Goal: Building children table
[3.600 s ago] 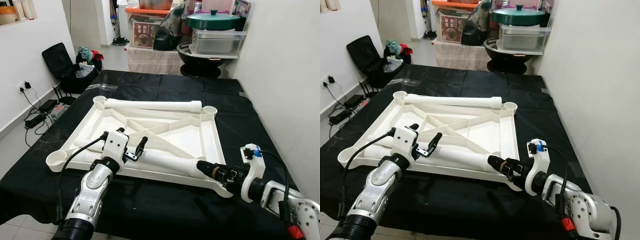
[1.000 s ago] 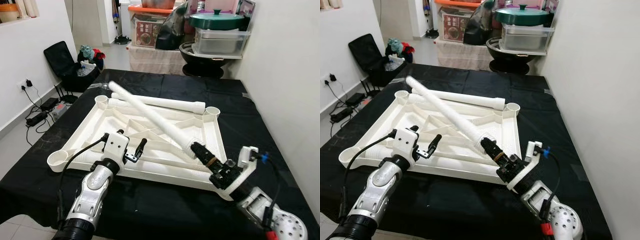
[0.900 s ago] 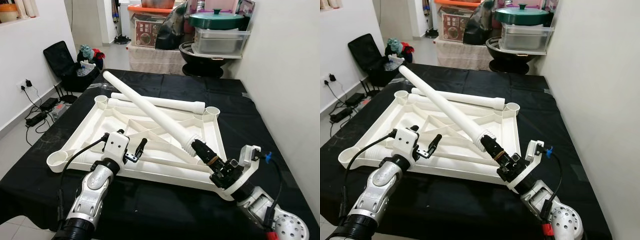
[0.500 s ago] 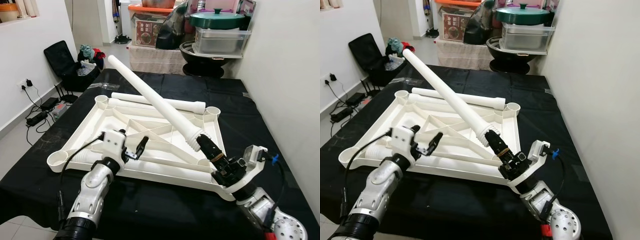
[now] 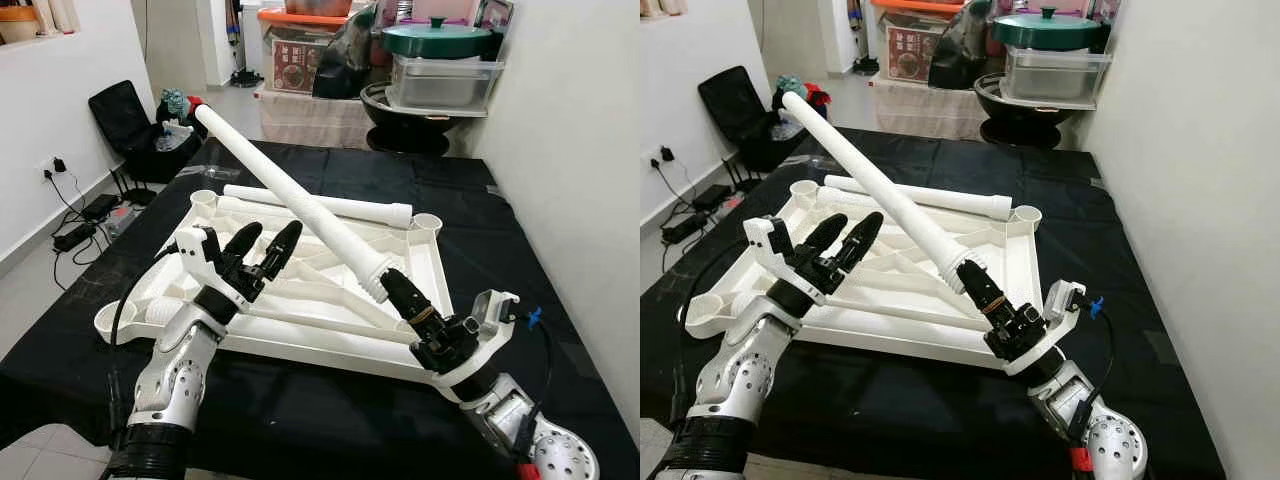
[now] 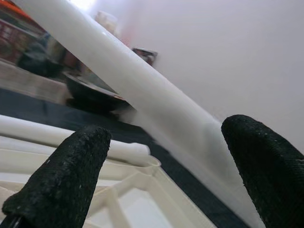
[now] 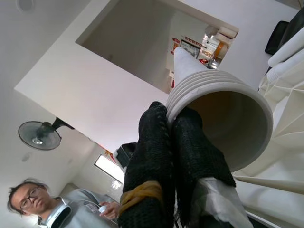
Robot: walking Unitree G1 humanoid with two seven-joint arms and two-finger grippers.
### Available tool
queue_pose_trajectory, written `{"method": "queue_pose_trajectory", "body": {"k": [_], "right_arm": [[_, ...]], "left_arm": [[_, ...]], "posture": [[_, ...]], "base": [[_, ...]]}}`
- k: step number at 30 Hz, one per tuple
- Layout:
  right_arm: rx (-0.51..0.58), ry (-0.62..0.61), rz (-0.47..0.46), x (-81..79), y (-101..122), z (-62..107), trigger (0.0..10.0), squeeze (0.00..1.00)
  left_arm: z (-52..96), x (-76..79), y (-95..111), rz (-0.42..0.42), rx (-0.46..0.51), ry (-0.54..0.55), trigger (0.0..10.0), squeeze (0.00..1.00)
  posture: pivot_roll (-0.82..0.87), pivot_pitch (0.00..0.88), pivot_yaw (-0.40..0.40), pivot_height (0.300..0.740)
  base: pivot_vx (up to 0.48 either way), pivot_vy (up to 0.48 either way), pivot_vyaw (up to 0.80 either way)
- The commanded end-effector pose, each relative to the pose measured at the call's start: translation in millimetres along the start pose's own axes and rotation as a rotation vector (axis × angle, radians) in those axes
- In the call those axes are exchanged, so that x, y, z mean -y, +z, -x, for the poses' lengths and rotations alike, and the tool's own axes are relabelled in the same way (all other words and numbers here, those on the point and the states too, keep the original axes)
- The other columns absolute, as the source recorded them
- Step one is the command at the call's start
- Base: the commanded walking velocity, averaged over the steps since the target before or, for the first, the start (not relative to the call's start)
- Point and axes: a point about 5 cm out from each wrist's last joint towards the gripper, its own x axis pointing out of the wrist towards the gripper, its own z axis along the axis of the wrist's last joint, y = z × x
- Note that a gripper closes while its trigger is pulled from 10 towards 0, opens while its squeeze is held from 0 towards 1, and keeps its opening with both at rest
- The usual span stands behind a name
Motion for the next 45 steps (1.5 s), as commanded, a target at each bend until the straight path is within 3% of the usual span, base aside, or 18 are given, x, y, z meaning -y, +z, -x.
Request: {"method": "queue_pose_trajectory", "body": {"k": [1,7,17,20,22,33,36,37,39,40,45], "right_arm": [[0.017,0.048,-0.011,-3.9,0,-3.6,0.0,0.00],[-0.011,0.066,-0.016,-7.1,-4,-0.3,0.0,0.00],[-0.056,0.089,-0.020,-12.1,-8,3.7,0.0,0.00],[-0.089,0.092,-0.019,-13.6,-11,6.3,0.0,0.00],[-0.167,0.081,-0.024,-12.9,-20,12.0,0.0,0.00],[-0.226,0.046,-0.032,-6.5,-29,17.8,0.0,0.00],[-0.235,0.039,-0.027,-5.9,-29,18.6,0.0,0.00],[-0.236,0.038,-0.023,-5.9,-27,19.0,0.0,0.00],[-0.236,0.038,-0.023,-5.9,-27,19.0,0.0,0.00],[-0.233,0.034,-0.019,-5.6,-25,19.4,0.0,0.00],[-0.234,0.021,-0.006,-3.0,-22,22.2,0.0,0.00]], "left_arm": [[3.3,1.3,-1,0.038,-0.002,-0.011,10.0,0.00],[5.6,-14.5,0,0.107,0.004,0.060,10.0,0.00],[5.6,-23.1,5,0.176,0.023,0.090,10.0,0.00],[5.0,-25.4,9,0.208,0.037,0.096,10.0,0.00],[3.6,-28.3,19,0.252,0.072,0.090,10.0,0.00],[-0.4,-24.2,33,0.267,0.115,0.051,10.0,0.00],[0.0,-29.0,36,0.251,0.121,0.071,10.0,0.00],[0.9,-31.9,38,0.249,0.127,0.081,2.5,0.00],[0.9,-31.9,38,0.249,0.127,0.081,2.5,0.00],[1.9,-34.0,39,0.249,0.131,0.088,0.0,0.00],[5.7,-36.9,47,0.259,0.165,0.083,0.0,0.00]], "posture": [[0.03,0.000,-0.055,0.740],[0.02,0.000,-0.054,0.740],[0.02,0.000,-0.056,0.740],[0.02,0.000,-0.056,0.740],[0.02,0.000,-0.061,0.740],[0.02,0.000,-0.065,0.740],[0.02,0.000,-0.066,0.740],[0.02,0.000,-0.068,0.740],[0.02,0.000,-0.068,0.740],[0.02,0.000,-0.068,0.740],[0.03,0.000,-0.073,0.740]], "base": [[0.000,0.000,0.00],[0.000,0.000,0.00],[0.000,0.000,0.00],[0.000,0.000,0.00],[0.000,0.000,0.00],[0.000,0.000,0.00],[0.000,0.000,0.00],[0.000,0.000,0.00],[0.000,0.000,0.00],[0.000,0.000,0.00],[0.000,0.000,0.00]]}}
